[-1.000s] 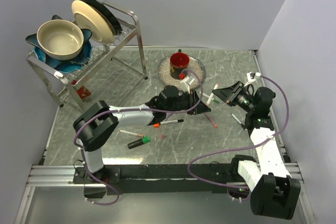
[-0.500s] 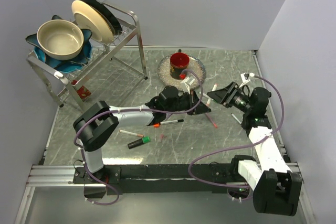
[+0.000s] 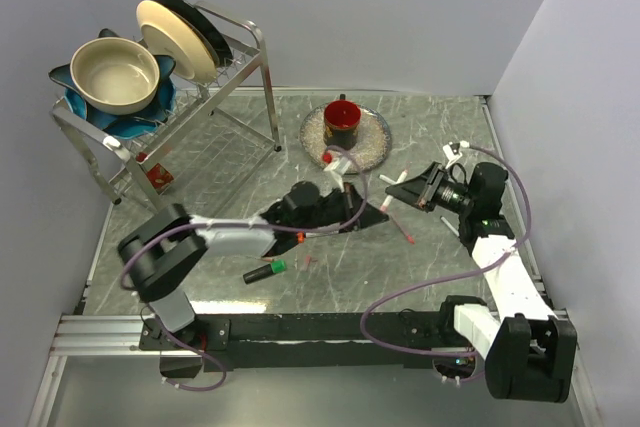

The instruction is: Open the pen caps

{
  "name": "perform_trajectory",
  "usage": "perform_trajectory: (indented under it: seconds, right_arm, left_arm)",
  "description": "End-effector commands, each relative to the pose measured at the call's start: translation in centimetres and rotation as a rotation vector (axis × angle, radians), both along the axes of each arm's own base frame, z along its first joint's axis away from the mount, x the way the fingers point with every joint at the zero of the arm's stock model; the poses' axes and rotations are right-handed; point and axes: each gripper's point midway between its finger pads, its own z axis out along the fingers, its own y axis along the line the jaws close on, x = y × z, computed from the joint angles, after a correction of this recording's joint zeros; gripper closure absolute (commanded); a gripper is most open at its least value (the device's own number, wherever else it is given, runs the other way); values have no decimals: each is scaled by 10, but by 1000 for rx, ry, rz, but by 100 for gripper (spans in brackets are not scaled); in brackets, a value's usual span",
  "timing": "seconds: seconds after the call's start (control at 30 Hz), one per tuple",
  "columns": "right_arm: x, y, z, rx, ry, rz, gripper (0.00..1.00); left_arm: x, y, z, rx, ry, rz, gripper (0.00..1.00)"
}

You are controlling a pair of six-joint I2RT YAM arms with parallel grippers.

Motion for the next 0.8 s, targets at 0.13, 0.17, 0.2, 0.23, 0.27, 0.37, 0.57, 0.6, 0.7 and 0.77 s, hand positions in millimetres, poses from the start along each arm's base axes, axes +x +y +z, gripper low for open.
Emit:
perform_trajectory:
  seconds: [0.13, 0.17, 0.2, 0.23, 0.27, 0.37, 0.57, 0.6, 0.7, 0.77]
  right_arm:
    - [72, -68, 59, -91, -270, -394, 100]
    - [69, -68, 55, -103, -269, -395, 100]
    - [67, -68, 49, -117, -255, -397, 100]
    - [66, -70, 43, -163, -275, -390, 100]
    - [62, -70, 40, -199, -292, -387, 100]
    - [60, -85, 8, -402, -279, -385, 100]
    - [50, -93, -51, -674, -142, -182, 100]
    - [45, -94, -61, -697, -93, -153, 100]
    - [47, -99, -78, -807, -63, -80, 100]
    - [49, -100, -89, -857, -32, -51, 100]
  left_arm:
    - [-80, 68, -36, 144, 55, -96, 99]
    - [-79, 70, -36, 150, 51, -83, 99]
    - [-79, 73, -32, 147, 42, -76, 99]
    - [-79, 77, -39, 182, 47, -67, 99]
    - [-77, 80, -42, 204, 48, -49, 99]
    - [-62, 104, -65, 349, 58, 78, 99]
    - [-43, 164, -106, 584, 78, 320, 99]
    - [-44, 173, -113, 616, 87, 338, 99]
    - [-42, 187, -128, 694, 94, 380, 99]
    - [-39, 191, -131, 717, 93, 399, 99]
